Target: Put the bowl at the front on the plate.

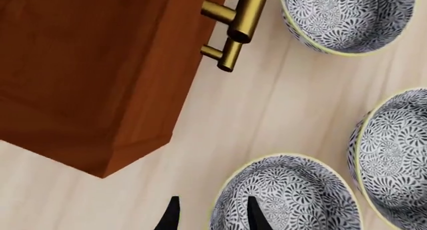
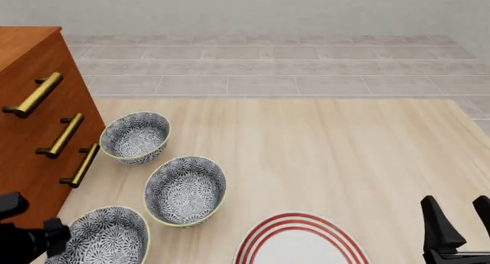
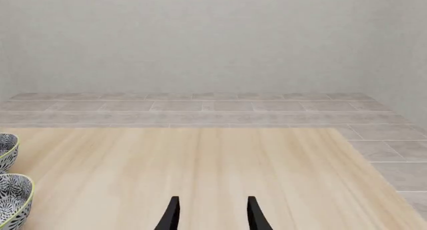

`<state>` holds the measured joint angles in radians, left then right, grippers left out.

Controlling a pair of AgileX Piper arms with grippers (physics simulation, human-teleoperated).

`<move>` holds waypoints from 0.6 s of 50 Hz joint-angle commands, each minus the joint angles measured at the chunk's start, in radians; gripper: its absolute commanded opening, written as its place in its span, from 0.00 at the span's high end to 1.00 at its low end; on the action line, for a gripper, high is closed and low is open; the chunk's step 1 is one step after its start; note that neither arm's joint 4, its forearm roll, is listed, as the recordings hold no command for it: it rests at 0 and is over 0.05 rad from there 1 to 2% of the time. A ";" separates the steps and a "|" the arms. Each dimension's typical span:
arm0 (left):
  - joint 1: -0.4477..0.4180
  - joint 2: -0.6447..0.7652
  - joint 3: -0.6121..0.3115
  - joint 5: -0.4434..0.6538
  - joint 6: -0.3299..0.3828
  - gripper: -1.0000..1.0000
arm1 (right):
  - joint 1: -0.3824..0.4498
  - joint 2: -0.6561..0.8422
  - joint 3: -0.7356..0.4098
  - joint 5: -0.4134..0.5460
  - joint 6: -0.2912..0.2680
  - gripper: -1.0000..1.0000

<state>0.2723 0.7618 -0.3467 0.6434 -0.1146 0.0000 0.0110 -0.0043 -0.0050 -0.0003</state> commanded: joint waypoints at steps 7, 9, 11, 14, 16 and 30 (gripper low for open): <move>0.022 0.085 0.080 -0.100 0.065 0.00 | 0.000 -0.002 0.001 0.001 0.000 0.00; 0.026 0.092 0.082 -0.108 0.070 0.00 | 0.000 -0.002 0.001 0.001 0.000 0.00; 0.023 0.097 0.097 -0.118 0.071 0.00 | 0.000 -0.002 0.001 0.001 0.000 0.00; 0.025 0.094 0.101 -0.113 0.077 0.00 | 0.000 -0.002 0.001 0.001 0.000 0.00; 0.024 0.097 0.101 -0.113 0.075 0.00 | 0.000 -0.002 0.001 0.001 0.000 0.00; 0.007 0.124 0.138 -0.153 0.076 0.00 | 0.000 -0.002 0.001 0.001 0.000 0.00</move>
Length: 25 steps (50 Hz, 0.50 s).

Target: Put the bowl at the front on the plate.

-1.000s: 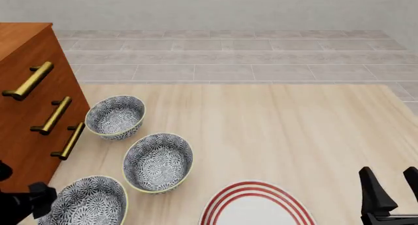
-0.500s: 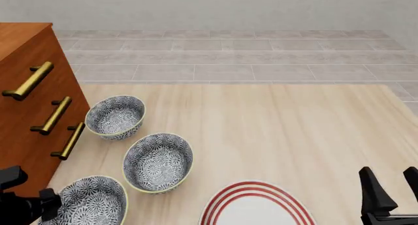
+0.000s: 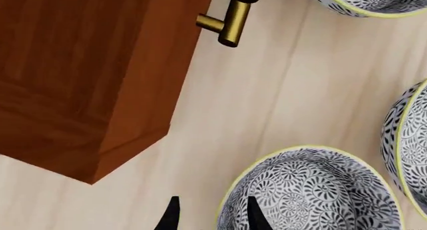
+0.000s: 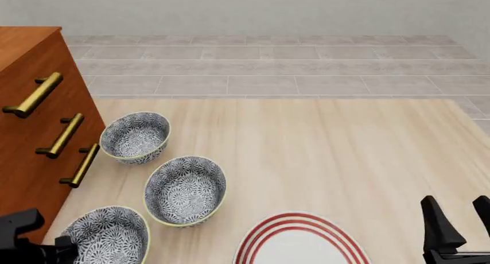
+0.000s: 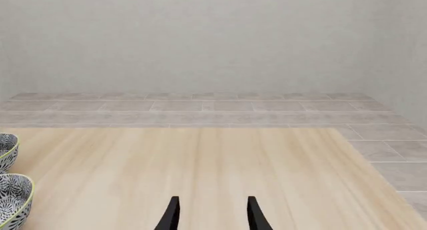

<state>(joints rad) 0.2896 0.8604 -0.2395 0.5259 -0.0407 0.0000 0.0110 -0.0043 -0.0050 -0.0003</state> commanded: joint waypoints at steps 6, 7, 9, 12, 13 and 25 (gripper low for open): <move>-0.024 0.020 0.037 -0.031 -0.008 0.00 | 0.000 -0.002 0.001 0.001 0.000 0.00; -0.024 0.030 0.042 -0.043 -0.006 0.00 | 0.000 -0.002 0.001 0.001 0.000 0.00; -0.021 0.030 0.041 -0.044 -0.001 0.00 | 0.000 -0.002 0.001 0.001 0.000 0.00; -0.028 0.034 0.046 -0.050 -0.004 0.00 | 0.000 -0.002 0.001 0.001 0.000 0.00; -0.028 0.035 0.048 -0.052 -0.004 0.00 | 0.000 -0.002 0.001 0.001 0.000 0.00; -0.056 0.006 0.046 -0.014 -0.030 1.00 | 0.000 -0.002 0.001 0.001 0.000 0.00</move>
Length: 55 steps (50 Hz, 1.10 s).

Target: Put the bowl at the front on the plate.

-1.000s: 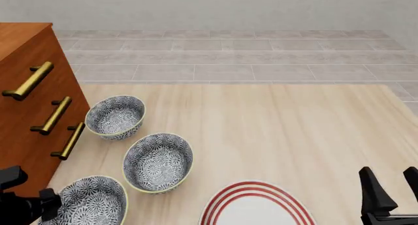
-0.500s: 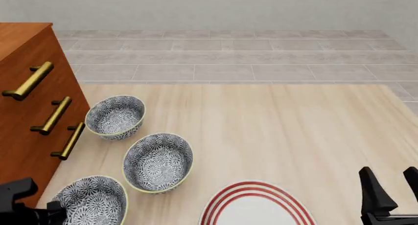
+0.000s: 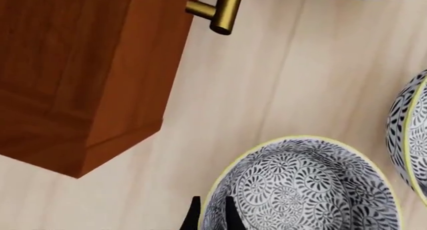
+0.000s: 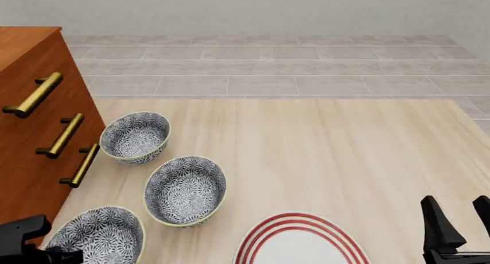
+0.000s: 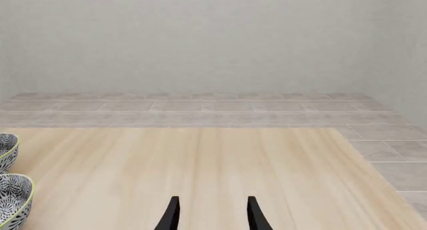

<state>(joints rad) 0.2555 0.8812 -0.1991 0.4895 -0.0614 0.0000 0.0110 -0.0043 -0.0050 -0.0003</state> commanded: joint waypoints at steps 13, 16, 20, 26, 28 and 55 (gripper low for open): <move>-0.059 -0.126 -0.033 0.145 -0.059 1.00 | 0.000 -0.002 0.001 0.001 0.000 0.00; -0.080 -0.180 -0.045 0.205 -0.079 1.00 | 0.000 -0.002 0.001 0.001 0.000 0.00; -0.082 -0.207 -0.076 0.249 -0.083 1.00 | 0.000 -0.002 0.001 0.001 0.000 0.00; -0.097 -0.251 -0.108 0.307 -0.107 1.00 | 0.000 -0.002 0.001 0.001 0.000 0.00; -0.101 -0.264 -0.119 0.329 -0.110 1.00 | 0.000 -0.002 0.001 0.001 0.000 0.00; -0.158 -0.399 -0.281 0.529 -0.196 1.00 | 0.000 -0.002 0.001 0.001 0.000 0.00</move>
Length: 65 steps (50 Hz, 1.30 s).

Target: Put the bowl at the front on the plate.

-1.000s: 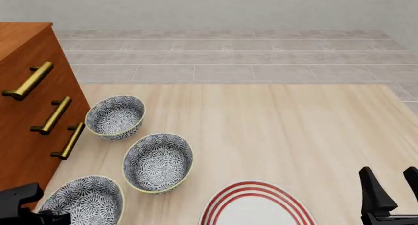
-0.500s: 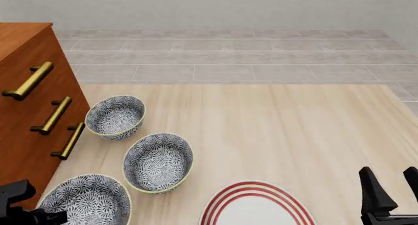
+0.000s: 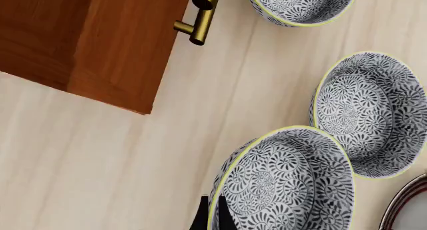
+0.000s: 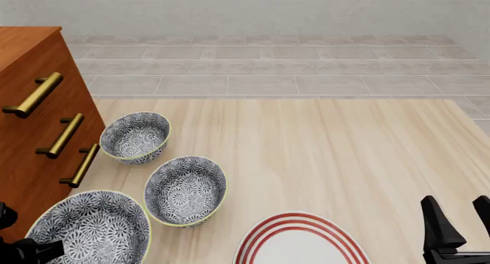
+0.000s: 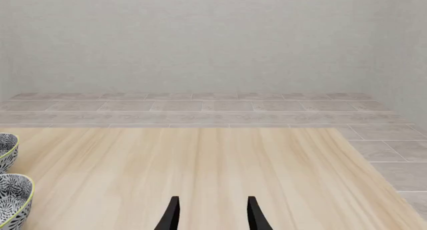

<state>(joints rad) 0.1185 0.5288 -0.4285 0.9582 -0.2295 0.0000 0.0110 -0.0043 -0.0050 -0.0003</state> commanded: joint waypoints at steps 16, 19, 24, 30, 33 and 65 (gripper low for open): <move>-0.101 -0.071 -0.179 0.165 -0.096 1.00 | 0.000 -0.002 0.001 0.001 0.000 0.00; -0.123 -0.064 -0.210 0.178 -0.106 1.00 | 0.000 -0.002 0.001 0.001 0.000 0.00; -0.201 -0.065 -0.238 0.191 -0.150 1.00 | 0.000 -0.002 0.001 0.001 0.000 0.00; -0.309 -0.059 -0.249 0.187 -0.186 1.00 | 0.000 -0.002 0.001 0.001 0.000 0.00; -0.364 -0.048 -0.259 0.175 -0.226 1.00 | 0.000 -0.002 0.001 0.001 0.000 0.00; -0.612 0.210 -0.353 0.001 -0.166 1.00 | 0.000 -0.002 0.001 0.001 0.000 0.00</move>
<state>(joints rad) -0.4130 0.6638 -0.7440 1.0013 -0.4051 0.0000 0.0110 -0.0043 -0.0050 -0.0003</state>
